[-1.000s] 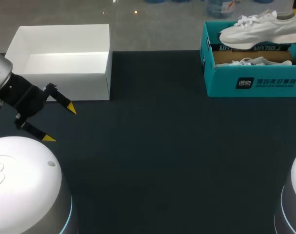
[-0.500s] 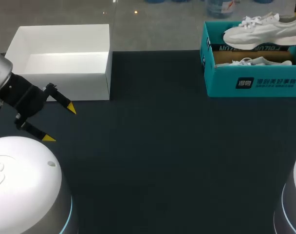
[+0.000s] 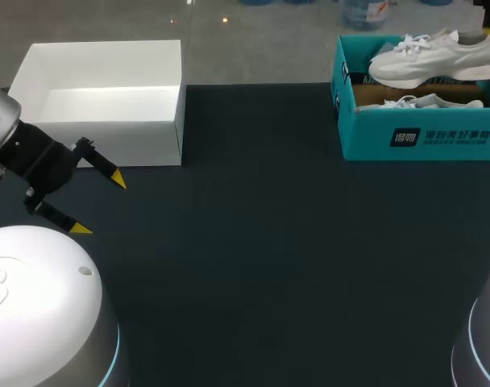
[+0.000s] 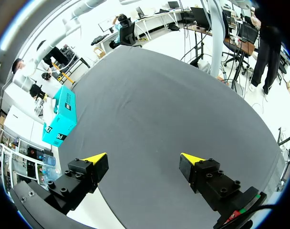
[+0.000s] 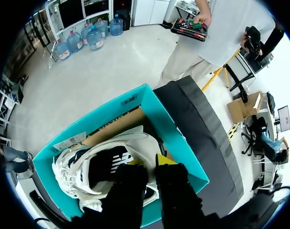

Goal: Take the shoe out of the shoebox, open the shoe tongue, remove and reinsert the insole, then place the shoe into the shoebox

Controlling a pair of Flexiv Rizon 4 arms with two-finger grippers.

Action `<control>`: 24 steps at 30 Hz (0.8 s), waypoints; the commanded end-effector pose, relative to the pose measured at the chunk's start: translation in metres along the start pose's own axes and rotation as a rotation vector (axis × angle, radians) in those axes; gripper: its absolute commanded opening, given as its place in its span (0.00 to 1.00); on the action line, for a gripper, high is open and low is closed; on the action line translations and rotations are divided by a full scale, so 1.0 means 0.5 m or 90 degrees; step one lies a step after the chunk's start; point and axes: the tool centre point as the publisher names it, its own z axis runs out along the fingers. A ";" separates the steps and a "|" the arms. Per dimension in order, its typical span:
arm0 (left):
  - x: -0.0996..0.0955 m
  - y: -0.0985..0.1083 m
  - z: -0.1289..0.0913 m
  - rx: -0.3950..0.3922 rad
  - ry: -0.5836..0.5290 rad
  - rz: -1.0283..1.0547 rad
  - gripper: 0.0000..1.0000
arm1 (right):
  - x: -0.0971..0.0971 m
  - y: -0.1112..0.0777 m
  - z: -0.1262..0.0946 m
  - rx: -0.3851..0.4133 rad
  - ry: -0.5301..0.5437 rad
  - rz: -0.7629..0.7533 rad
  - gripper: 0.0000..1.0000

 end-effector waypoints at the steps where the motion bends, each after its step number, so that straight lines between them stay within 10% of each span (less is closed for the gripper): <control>1: 0.001 -0.001 0.000 -0.002 0.001 0.000 1.00 | 0.013 0.004 0.016 0.000 -0.003 0.009 0.00; 24: 0.001 -0.001 0.000 -0.002 0.001 0.000 1.00 | 0.047 -0.006 0.144 -0.018 0.035 0.014 0.00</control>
